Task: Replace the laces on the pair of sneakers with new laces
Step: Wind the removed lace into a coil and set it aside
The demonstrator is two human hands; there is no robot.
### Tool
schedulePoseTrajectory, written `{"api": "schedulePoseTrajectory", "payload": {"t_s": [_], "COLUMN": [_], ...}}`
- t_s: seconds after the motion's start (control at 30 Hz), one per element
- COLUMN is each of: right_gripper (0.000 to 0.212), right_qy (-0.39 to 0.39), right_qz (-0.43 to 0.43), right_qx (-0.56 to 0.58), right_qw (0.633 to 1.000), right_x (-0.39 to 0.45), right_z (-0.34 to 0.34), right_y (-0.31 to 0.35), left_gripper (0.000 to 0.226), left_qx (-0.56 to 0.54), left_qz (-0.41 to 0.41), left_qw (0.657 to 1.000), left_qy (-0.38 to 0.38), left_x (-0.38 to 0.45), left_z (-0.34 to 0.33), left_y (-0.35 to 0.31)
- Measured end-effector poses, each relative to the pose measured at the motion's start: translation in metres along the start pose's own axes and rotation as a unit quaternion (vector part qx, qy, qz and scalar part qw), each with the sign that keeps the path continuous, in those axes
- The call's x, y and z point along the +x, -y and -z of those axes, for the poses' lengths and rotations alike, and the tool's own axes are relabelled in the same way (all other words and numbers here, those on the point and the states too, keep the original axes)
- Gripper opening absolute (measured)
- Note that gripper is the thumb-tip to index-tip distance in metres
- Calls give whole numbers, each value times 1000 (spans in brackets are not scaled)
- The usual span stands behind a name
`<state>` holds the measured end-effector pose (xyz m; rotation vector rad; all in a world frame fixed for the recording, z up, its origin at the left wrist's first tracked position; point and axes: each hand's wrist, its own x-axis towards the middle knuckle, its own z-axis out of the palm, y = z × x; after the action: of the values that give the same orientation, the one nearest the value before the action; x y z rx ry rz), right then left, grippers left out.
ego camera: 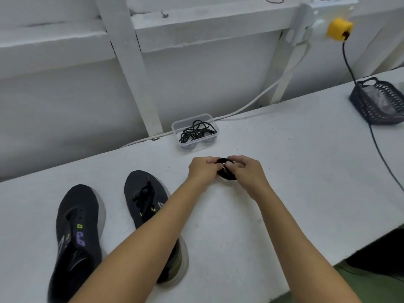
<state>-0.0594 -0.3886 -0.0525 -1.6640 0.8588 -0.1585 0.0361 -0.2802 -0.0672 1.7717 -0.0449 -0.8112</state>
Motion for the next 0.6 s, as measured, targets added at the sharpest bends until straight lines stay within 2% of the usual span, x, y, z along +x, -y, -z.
{"api": "schedulePoseTrajectory", "payload": {"t_s": [0.07, 0.13, 0.23, 0.37, 0.43, 0.6], "right_gripper": [18, 20, 24, 28, 25, 18], "right_qy": [-29, -18, 50, 123, 114, -11], "right_qz": [25, -7, -87, -116, -107, -18], "right_qx": [-68, -53, 73, 242, 212, 45], "right_qw": [997, 998, 992, 955, 965, 999], "right_x": [5, 14, 22, 21, 24, 25], "right_z": [0, -1, -1, -2, -4, -11], "right_y": [-3, -6, -6, -2, -7, -6], "left_gripper": [22, 22, 24, 18, 15, 21], "left_qx": [27, 33, 34, -21, -14, 63], "left_qz": [-10, -22, -40, -18, -13, -54], "left_qw": [1000, 999, 999, 998, 998, 997], "left_qy": [-7, -8, 4, 52, 56, -3], "left_x": [0, 2, 3, 11, 15, 11], "left_z": [-6, -9, -8, 0, 3, -4], "left_y": [1, 2, 0, -5, -7, -4]}}
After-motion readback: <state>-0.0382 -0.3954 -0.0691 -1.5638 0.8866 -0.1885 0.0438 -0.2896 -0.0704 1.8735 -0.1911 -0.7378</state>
